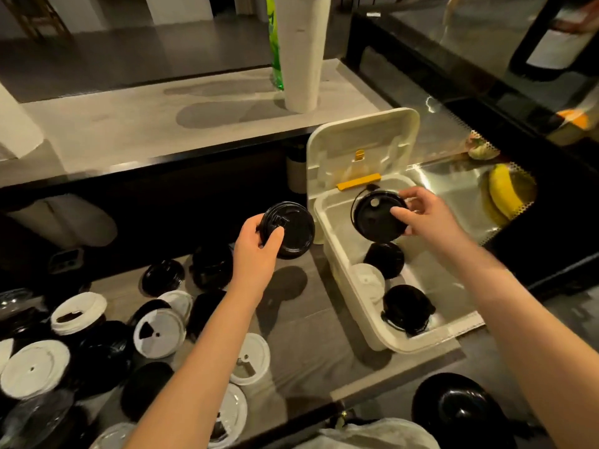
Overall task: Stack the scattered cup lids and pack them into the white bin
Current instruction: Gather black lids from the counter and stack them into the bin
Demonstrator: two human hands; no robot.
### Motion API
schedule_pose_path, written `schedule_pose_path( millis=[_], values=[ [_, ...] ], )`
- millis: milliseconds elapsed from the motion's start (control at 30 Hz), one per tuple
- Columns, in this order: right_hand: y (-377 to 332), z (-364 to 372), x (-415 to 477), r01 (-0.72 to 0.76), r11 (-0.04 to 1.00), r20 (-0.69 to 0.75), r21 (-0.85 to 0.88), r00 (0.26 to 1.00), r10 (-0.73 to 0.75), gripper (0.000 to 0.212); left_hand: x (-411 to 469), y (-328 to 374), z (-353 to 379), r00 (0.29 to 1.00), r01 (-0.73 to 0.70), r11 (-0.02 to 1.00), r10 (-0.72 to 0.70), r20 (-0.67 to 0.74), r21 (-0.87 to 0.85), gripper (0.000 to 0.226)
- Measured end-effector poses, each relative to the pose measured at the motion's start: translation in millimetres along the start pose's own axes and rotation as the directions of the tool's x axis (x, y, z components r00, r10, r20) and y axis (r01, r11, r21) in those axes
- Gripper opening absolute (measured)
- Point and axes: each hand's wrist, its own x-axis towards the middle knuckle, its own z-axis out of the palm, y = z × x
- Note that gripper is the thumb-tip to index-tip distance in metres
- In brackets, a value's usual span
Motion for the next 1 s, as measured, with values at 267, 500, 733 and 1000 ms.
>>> schedule_pose_path(
  millis=[267, 500, 733, 1000],
  values=[
    [30, -31, 26, 0.149, 0.741, 0.545, -0.654, 0.772, 0.326, 0.019, -7, 10, 52, 1.0, 0.023, 0.999, -0.023, -0.016, -0.034, 0.026],
    [72, 1, 26, 0.44, 0.39, 0.588, -0.809, 0.627, 0.511, 0.032, -17, 6, 72, 0.997, 0.05, 0.998, -0.052, -0.051, -0.033, 0.035],
    [88, 3, 16, 0.482, 0.281, 0.556, -0.83, 0.665, 0.499, 0.029, -20, 11, 86, 0.998, 0.015, 0.999, -0.017, -0.053, -0.036, 0.025],
    [66, -10, 21, 0.394, 0.511, 0.553, -0.764, 0.807, 0.205, 0.03, -16, 16, 102, 0.999, 0.003, 0.999, -0.001, -0.046, 0.042, 0.021]
  ],
)
